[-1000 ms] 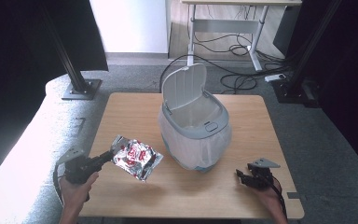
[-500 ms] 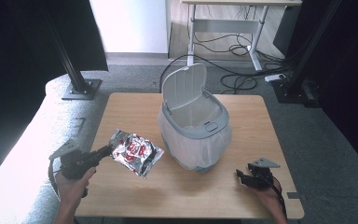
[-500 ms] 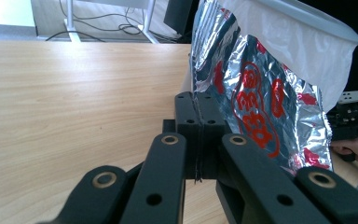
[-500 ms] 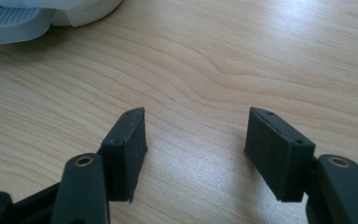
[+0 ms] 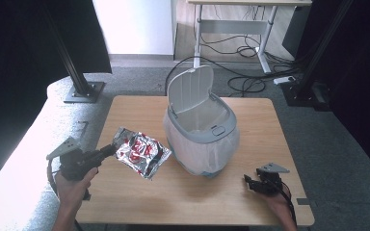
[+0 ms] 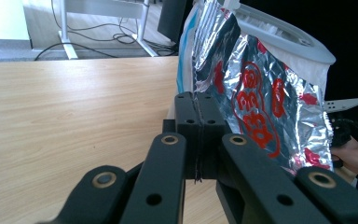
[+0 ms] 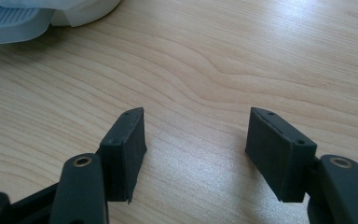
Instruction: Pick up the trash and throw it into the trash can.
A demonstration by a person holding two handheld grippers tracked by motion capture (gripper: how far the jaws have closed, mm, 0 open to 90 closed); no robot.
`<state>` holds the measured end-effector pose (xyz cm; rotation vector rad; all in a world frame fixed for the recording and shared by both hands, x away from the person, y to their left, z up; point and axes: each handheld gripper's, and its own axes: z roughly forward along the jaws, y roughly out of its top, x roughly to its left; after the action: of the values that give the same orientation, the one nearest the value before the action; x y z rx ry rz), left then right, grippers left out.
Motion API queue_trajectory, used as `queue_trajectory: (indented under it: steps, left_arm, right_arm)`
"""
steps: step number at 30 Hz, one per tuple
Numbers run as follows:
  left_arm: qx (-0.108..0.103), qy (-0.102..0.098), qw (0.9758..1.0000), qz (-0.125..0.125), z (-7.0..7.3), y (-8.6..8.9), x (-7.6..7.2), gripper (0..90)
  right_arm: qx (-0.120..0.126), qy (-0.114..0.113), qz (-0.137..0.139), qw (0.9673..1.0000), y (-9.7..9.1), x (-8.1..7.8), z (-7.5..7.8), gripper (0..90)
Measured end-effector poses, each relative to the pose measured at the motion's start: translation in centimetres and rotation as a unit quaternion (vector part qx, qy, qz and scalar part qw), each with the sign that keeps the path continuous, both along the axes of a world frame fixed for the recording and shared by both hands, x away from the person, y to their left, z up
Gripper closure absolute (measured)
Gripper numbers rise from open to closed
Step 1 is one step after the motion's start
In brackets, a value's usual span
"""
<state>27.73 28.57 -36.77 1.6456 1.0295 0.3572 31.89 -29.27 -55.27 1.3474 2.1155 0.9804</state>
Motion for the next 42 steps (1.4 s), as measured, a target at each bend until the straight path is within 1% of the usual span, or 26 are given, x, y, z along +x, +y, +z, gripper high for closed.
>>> queue_trajectory:
  steps: [8, 13, 20, 24, 29, 34, 42]
  left_arm:
    - [0.007, -0.004, 0.9999, -0.006, 1.2, -0.5, 0.2, 90.0]
    - [0.012, -0.006, 0.9998, -0.012, 2.0, -0.9, 0.6, 90.0]
    - [0.013, -0.007, 0.9998, -0.016, 2.7, -1.5, 1.2, 90.0]
    - [0.009, -0.007, 0.9998, -0.019, 3.3, -1.9, 1.6, 90.0]
    - [0.014, -0.011, 0.9996, -0.022, 4.1, -2.5, 2.1, 90.0]
    - [0.011, -0.012, 0.9995, -0.025, 4.8, -2.9, 2.6, 90.0]
    - [0.012, -0.012, 0.9994, -0.029, 5.3, -3.7, 3.3, 90.0]
  right_arm:
    - [0.0, 0.0, -0.001, 1.0, 0.0, 0.0, 0.0, 36.6]
    - [0.001, 0.001, -0.003, 1.0, 0.0, 0.0, 0.0, 36.5]
    - [0.002, 0.001, -0.005, 1.0, 0.0, 0.0, 0.0, 36.5]
    - [0.002, 0.001, -0.005, 1.0, 0.0, 0.0, 0.0, 36.4]
    - [0.002, 0.001, -0.006, 1.0, 0.0, 0.0, 0.0, 36.4]
    - [0.002, 0.001, -0.006, 1.0, 0.0, 0.0, 0.0, 36.3]
    - [0.002, 0.003, -0.006, 1.0, 0.0, 0.0, 0.0, 36.2]
